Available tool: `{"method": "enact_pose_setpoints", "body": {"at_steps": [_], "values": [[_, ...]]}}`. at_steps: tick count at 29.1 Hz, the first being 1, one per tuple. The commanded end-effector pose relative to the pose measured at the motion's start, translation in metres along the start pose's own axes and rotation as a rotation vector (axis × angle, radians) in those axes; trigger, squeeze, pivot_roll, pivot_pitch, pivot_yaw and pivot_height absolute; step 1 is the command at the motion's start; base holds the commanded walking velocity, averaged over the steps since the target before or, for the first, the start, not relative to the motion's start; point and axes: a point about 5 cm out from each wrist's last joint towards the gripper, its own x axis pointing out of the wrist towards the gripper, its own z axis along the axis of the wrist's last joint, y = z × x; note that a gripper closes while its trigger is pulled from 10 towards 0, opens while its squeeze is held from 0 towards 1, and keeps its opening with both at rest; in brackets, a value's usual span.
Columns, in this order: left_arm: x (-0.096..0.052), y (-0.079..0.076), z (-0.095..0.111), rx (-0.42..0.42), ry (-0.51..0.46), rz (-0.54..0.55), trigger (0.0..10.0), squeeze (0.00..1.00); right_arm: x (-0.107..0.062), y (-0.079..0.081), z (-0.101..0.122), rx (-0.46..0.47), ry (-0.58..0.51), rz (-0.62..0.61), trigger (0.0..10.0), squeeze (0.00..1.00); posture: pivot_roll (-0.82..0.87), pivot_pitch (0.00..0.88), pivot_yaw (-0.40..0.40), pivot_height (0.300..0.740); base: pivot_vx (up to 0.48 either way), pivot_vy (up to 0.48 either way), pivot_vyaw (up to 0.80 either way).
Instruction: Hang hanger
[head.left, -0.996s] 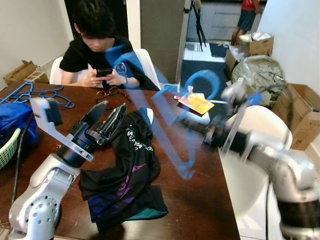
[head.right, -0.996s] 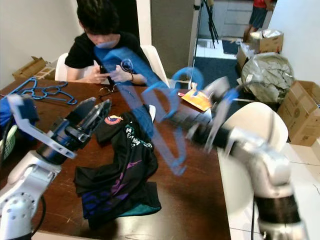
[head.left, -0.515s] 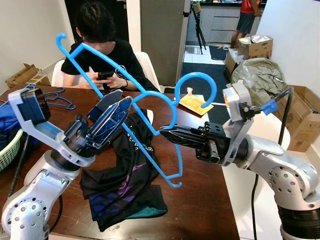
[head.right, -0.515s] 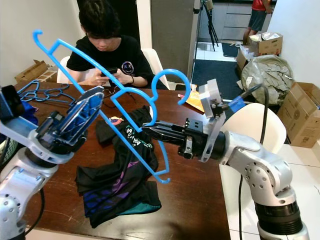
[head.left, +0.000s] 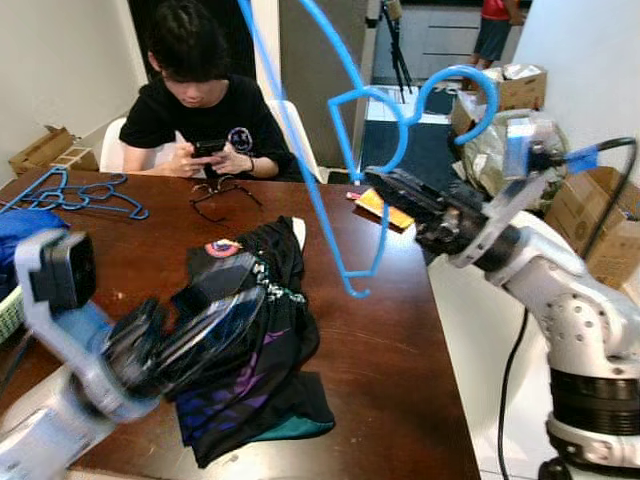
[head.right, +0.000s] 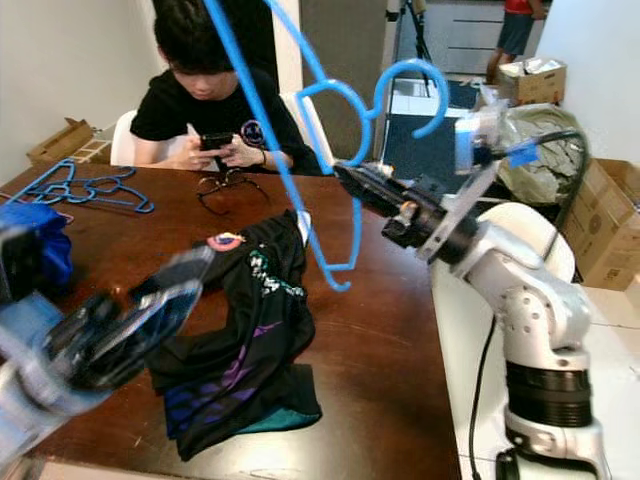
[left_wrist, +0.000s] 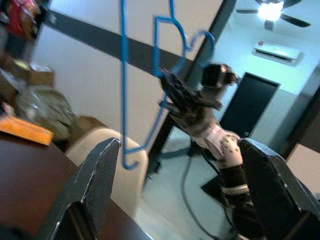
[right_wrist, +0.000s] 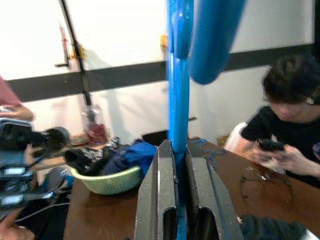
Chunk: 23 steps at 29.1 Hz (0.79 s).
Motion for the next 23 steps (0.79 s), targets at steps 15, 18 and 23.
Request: {"method": "enact_pose_setpoints", "body": {"at_steps": [15, 18, 23], "values": [[0.002, -0.004, 0.039, 0.118, 0.024, -0.136, 10.0, 0.00, -0.005, 0.050, -0.015, -0.001, 0.178, 0.374, 10.0, 0.00, 0.08, 0.000, 0.003, 0.735, 0.000, 0.000, 0.00], [0.007, -0.007, 0.038, 0.109, 0.039, -0.185, 10.0, 0.00, -0.002, 0.055, -0.019, -0.002, 0.206, 0.397, 10.0, 0.00, 0.08, 0.000, 0.006, 0.735, 0.000, 0.000, 0.00], [0.009, -0.008, 0.038, 0.105, 0.046, -0.204, 10.0, 0.00, -0.002, 0.057, -0.021, -0.003, 0.218, 0.408, 10.0, 0.00, 0.08, 0.000, 0.007, 0.735, 0.000, 0.000, 0.00]]}}
